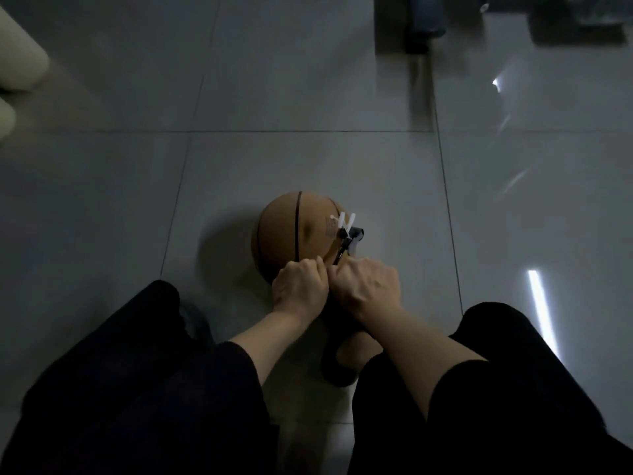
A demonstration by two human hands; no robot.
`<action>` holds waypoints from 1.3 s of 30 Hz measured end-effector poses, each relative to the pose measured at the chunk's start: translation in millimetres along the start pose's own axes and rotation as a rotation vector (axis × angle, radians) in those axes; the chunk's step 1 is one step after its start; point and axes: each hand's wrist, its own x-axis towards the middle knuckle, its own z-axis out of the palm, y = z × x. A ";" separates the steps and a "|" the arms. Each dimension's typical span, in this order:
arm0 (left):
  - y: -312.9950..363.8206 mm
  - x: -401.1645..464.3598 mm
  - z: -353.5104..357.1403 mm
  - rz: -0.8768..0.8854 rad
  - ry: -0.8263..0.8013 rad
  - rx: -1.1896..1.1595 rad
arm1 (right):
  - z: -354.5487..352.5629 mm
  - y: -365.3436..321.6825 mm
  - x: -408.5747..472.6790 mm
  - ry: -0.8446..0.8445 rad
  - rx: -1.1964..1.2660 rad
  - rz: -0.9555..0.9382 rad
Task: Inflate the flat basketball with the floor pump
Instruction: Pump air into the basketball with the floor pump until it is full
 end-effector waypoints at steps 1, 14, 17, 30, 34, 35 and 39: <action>0.0 -1.5 -2.9 -0.012 0.007 0.007 | -0.8 -3.7 0.5 0.004 -0.016 -0.004; 60.8 -61.3 -92.1 0.175 0.042 -0.021 | -89.3 -3.7 -79.2 -0.125 -0.035 0.004; 83.1 -58.8 -127.8 0.233 0.130 -0.030 | -137.6 -12.7 -87.1 -0.050 0.073 0.043; 33.4 -25.9 -35.9 0.188 0.135 -0.115 | -54.7 0.6 -40.2 0.055 -0.152 -0.023; 15.0 0.5 -10.4 0.125 0.106 -0.151 | -38.1 2.4 -9.5 0.017 -0.103 -0.016; 12.6 0.7 -3.7 0.125 0.091 -0.150 | -32.1 4.9 -6.8 0.000 -0.112 -0.014; 6.9 -3.4 16.6 0.137 0.070 -0.132 | -5.8 19.2 0.1 -0.026 -0.152 -0.010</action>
